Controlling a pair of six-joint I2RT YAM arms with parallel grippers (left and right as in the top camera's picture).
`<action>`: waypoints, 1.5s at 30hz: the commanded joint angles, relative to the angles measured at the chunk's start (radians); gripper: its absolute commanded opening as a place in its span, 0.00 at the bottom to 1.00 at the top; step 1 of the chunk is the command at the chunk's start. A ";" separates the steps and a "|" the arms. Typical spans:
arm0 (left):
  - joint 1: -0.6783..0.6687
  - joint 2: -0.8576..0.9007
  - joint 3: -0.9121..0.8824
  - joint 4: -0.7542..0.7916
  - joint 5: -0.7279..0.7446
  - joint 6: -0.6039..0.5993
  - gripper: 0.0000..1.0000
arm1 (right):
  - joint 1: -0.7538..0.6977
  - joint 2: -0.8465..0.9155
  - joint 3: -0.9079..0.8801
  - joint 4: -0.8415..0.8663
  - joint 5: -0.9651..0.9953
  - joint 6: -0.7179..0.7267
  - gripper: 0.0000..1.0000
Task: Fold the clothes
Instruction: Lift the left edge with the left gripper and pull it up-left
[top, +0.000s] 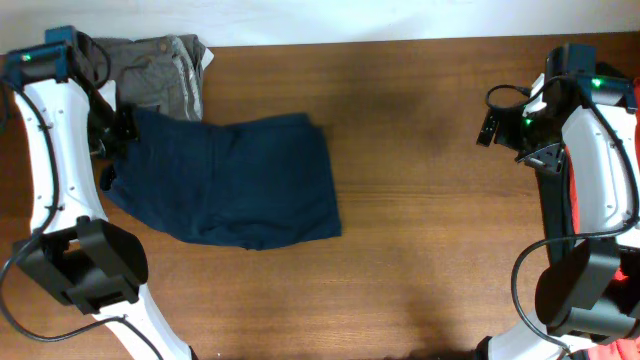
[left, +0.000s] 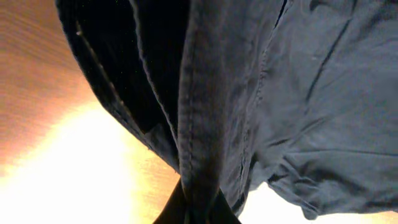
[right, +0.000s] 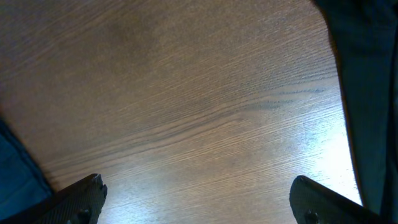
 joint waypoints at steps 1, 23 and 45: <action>-0.021 0.001 0.056 -0.026 -0.018 -0.006 0.00 | -0.003 -0.005 0.006 -0.001 0.013 -0.007 0.99; -0.338 0.001 0.059 -0.039 -0.082 -0.071 0.00 | -0.003 -0.005 0.006 -0.001 0.013 -0.007 0.99; -0.443 0.002 0.130 -0.052 -0.093 -0.097 0.00 | -0.003 -0.005 0.006 -0.001 0.013 -0.007 0.99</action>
